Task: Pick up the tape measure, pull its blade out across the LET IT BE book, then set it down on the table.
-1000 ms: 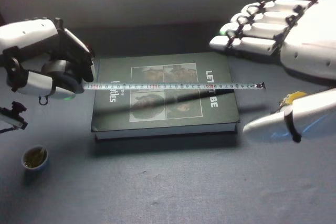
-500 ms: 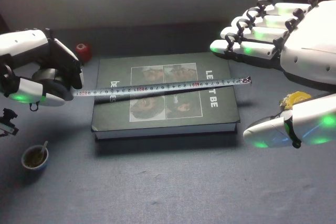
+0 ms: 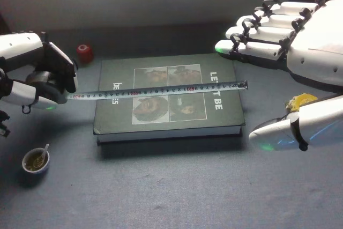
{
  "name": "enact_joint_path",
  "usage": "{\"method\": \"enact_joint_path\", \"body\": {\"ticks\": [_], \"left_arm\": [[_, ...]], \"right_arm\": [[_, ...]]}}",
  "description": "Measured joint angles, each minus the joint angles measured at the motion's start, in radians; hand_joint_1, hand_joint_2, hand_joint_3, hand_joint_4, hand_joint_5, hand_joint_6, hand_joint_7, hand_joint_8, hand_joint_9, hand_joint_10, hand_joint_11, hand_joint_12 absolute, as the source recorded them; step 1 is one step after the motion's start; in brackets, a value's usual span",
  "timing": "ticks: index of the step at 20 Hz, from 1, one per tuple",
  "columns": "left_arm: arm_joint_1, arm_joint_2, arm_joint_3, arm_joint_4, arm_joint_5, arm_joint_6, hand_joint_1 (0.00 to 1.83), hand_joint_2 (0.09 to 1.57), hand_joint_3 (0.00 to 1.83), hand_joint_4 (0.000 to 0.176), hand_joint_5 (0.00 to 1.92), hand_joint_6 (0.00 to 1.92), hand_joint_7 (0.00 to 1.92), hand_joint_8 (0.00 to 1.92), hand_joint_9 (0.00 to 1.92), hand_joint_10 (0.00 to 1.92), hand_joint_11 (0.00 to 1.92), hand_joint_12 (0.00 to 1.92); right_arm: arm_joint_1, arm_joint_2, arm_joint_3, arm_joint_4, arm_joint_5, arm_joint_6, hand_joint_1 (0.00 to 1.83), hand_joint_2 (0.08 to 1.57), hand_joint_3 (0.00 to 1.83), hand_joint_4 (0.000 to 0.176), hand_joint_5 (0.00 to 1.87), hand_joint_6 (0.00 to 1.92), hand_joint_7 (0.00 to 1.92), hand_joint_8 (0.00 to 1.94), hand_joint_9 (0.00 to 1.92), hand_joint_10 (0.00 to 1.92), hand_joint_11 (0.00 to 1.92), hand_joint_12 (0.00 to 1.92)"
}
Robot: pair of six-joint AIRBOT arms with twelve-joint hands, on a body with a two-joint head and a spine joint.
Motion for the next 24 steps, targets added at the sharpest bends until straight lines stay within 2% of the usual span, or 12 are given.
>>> {"method": "enact_joint_path", "body": {"ticks": [4,10,13,24], "left_arm": [[-0.003,-0.032,0.056,0.133,-0.042,-0.088,1.49,1.08,0.00,0.000,0.98,0.71,1.02,0.84,0.98,1.03,0.90,1.48],[-0.003,-0.058,0.114,0.192,-0.098,-0.104,1.49,1.08,0.00,0.000,0.99,0.70,1.02,0.84,0.98,1.05,0.89,1.48],[-0.016,-0.061,0.142,0.257,-0.104,-0.131,1.49,1.08,0.00,0.000,0.99,0.70,1.02,0.85,0.98,1.04,0.89,1.47],[-0.043,-0.064,0.161,0.299,-0.096,-0.134,1.49,1.08,0.00,0.000,0.99,0.70,1.02,0.85,0.98,1.03,0.87,1.49]], "right_arm": [[0.000,0.000,0.000,0.000,0.000,0.000,0.00,1.04,0.00,0.000,0.00,0.00,0.00,0.00,0.00,0.00,0.00,0.33],[0.000,0.000,0.000,0.000,-0.001,-0.005,0.00,1.06,0.01,0.000,0.00,0.00,0.00,0.00,0.00,0.00,0.00,0.31],[0.000,0.000,0.000,0.000,0.000,-0.005,0.00,1.06,0.01,0.000,0.00,0.00,0.00,0.00,0.00,0.00,0.00,0.30],[0.000,0.000,0.000,0.000,-0.001,-0.005,0.00,1.06,0.01,0.000,0.00,0.00,0.00,0.00,0.00,0.00,0.00,0.30]]}}
